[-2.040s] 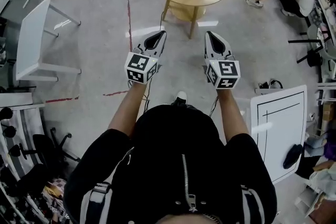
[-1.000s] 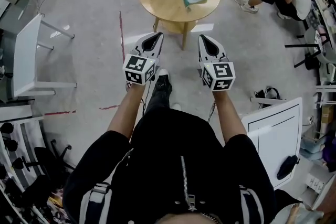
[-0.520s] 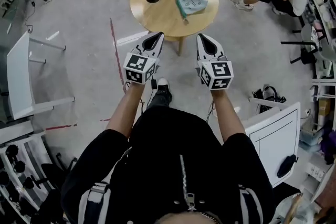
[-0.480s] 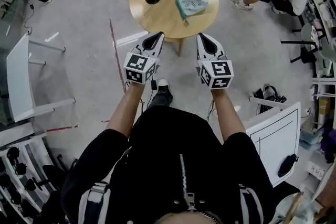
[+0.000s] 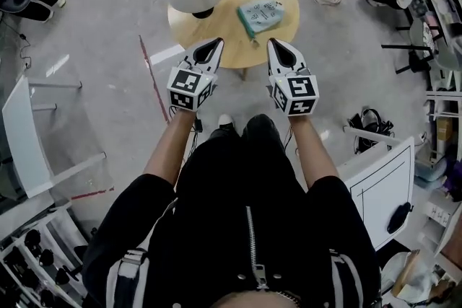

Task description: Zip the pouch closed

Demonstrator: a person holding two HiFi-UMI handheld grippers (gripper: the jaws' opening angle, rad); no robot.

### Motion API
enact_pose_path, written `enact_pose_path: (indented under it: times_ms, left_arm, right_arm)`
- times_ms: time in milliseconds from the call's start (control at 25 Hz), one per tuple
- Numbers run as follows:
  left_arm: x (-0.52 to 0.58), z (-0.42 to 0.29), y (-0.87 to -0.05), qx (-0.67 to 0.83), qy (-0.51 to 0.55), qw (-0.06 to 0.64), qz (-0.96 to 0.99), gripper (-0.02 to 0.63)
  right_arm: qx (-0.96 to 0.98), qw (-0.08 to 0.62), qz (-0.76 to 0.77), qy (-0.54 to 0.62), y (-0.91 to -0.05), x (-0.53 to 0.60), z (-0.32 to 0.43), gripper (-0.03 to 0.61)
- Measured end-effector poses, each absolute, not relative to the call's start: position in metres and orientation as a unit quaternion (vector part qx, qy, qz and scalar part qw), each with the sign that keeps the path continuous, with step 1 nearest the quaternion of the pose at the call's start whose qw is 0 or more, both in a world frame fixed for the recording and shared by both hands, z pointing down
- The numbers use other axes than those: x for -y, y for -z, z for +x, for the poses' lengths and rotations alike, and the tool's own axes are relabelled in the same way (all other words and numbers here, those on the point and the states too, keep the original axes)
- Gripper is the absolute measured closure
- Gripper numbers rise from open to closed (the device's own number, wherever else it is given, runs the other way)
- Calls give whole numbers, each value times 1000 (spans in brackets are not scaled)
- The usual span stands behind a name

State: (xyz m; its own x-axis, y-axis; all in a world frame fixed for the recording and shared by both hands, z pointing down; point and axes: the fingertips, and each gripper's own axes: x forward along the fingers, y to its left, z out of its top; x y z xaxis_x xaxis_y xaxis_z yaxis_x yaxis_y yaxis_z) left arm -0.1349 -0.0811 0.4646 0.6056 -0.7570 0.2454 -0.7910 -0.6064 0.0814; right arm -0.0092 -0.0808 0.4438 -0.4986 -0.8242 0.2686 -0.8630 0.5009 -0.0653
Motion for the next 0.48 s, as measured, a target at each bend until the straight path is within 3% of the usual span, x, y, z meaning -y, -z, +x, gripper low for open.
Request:
enact_pose_path:
  times_ms: [480]
  left_arm:
    - [151,-118,-479,437,-89,109,888,607]
  right_arm:
    - [870,107,471,-103,-460,166,0,574]
